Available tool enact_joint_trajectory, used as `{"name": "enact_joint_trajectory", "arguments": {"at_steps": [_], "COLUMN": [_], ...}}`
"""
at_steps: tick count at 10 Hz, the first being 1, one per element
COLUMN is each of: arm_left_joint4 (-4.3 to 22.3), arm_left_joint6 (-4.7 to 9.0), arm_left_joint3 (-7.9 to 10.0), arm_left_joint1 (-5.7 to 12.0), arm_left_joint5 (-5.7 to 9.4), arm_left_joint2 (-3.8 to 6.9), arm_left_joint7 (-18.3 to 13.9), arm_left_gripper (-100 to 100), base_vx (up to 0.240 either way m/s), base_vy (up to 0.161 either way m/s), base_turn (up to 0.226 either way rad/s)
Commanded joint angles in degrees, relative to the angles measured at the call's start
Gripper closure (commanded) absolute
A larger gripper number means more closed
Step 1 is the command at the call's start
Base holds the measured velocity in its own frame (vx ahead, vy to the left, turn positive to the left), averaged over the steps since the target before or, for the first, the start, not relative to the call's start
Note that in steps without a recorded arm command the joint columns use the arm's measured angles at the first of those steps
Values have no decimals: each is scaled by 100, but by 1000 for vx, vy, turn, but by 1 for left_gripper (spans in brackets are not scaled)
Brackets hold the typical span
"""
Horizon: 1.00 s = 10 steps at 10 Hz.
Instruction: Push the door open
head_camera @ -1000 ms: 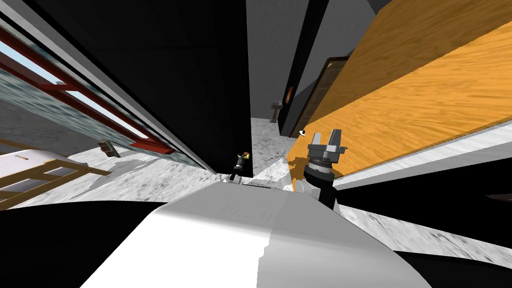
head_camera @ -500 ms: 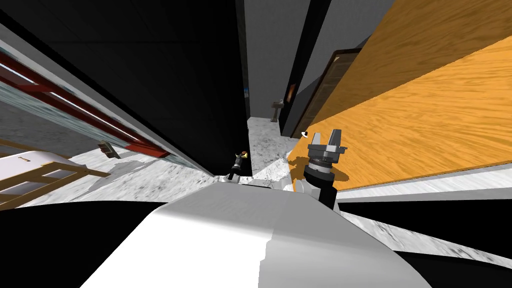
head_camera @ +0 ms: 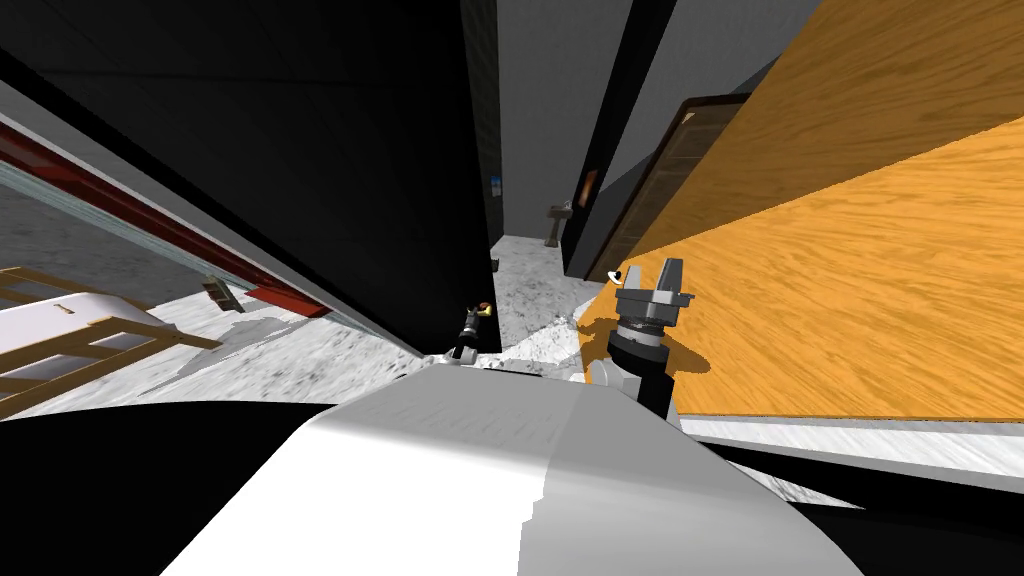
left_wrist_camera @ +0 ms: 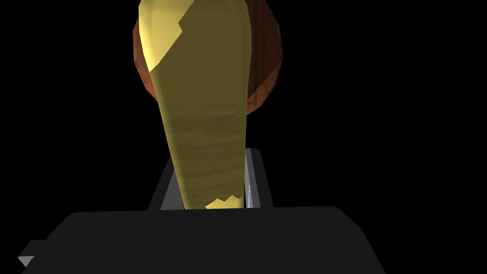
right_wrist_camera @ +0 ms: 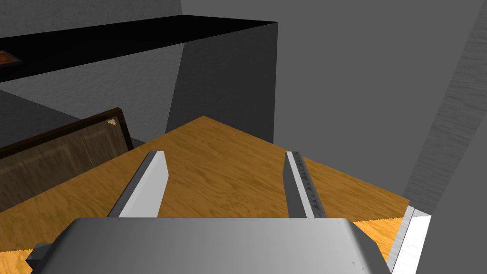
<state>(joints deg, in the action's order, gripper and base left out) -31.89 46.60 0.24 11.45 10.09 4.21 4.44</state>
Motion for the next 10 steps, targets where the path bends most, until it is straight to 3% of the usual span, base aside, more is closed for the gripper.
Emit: {"name": "enact_joint_trajectory", "arguments": {"at_steps": [1, 2, 3, 10], "arm_left_joint4": [-79, 48, -73, -47], "arm_left_joint6": [18, 18, 21, 32], "arm_left_joint3": [166, 166, 275, 692], "arm_left_joint1": [-35, -35, -33, -28], "arm_left_joint5": [78, 78, 135, 352], "arm_left_joint2": [94, 94, 107, 90], "arm_left_joint7": [52, 52, 84, 206], "arm_left_gripper": [100, 100, 100, 100], "base_vx": [214, 158, 154, 171], "base_vy": [-68, -64, -94, -95], "base_turn": [105, 13, 42, 78]}}
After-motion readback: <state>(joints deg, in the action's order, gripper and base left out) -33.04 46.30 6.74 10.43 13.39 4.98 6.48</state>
